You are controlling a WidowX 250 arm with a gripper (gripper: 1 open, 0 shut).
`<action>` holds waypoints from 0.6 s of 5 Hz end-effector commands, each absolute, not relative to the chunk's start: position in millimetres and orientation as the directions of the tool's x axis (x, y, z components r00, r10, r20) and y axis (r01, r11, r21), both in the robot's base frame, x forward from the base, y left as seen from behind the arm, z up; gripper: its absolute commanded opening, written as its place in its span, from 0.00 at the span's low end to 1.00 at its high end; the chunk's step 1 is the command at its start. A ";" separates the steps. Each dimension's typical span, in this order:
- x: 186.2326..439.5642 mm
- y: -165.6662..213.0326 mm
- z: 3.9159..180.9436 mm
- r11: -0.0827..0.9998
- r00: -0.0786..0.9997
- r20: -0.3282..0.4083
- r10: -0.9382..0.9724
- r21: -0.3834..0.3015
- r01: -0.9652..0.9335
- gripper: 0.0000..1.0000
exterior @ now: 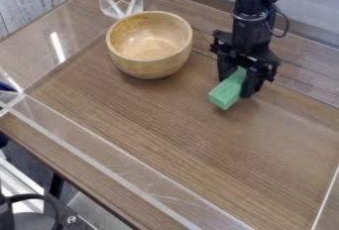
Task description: Remove the green block from inside the brown bowl and put it on the table
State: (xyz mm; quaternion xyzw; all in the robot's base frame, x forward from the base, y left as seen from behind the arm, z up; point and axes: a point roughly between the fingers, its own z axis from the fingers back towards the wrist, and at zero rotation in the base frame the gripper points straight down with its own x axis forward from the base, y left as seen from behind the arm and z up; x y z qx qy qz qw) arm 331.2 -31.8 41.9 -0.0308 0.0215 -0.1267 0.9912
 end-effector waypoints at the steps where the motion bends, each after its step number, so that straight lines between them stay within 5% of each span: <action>1: 346.1 -28.9 58.0 0.965 0.966 0.039 -0.257 -0.052 0.258 0.00; 3: 349.4 -26.1 44.4 0.967 0.969 0.028 -0.247 -0.058 0.248 0.00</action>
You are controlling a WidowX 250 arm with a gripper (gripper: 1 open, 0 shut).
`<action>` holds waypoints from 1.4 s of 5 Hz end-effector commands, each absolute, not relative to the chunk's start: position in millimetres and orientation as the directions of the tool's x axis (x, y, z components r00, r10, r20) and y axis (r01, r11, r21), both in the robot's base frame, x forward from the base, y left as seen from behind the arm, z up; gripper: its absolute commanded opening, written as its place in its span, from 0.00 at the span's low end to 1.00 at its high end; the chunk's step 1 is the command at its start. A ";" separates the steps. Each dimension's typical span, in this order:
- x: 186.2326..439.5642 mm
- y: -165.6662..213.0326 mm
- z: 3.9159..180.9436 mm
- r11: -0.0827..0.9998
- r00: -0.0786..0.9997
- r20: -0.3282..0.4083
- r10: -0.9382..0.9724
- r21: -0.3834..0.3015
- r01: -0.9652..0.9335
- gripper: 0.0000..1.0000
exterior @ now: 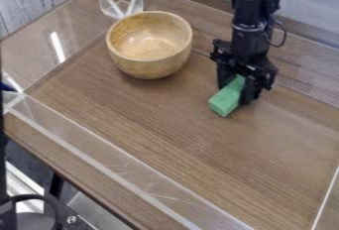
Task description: Remove the green block from inside the brown bowl and put it on the table
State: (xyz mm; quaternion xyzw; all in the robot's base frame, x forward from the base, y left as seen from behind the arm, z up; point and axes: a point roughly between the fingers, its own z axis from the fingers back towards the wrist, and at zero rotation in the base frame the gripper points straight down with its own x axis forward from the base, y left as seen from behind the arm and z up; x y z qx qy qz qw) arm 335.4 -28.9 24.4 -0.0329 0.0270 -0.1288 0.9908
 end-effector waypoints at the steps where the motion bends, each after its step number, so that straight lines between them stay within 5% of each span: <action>1: 350.5 -24.7 39.3 0.968 0.970 0.024 -0.242 -0.061 0.243 0.00; 2: 349.8 -23.6 39.8 0.969 0.971 0.022 -0.236 -0.064 0.237 1.00; 5: 343.6 -15.8 75.4 0.975 0.976 0.080 -0.205 -0.073 0.211 1.00; 7: 333.2 1.7 151.3 0.983 0.960 0.228 -0.163 -0.040 0.177 1.00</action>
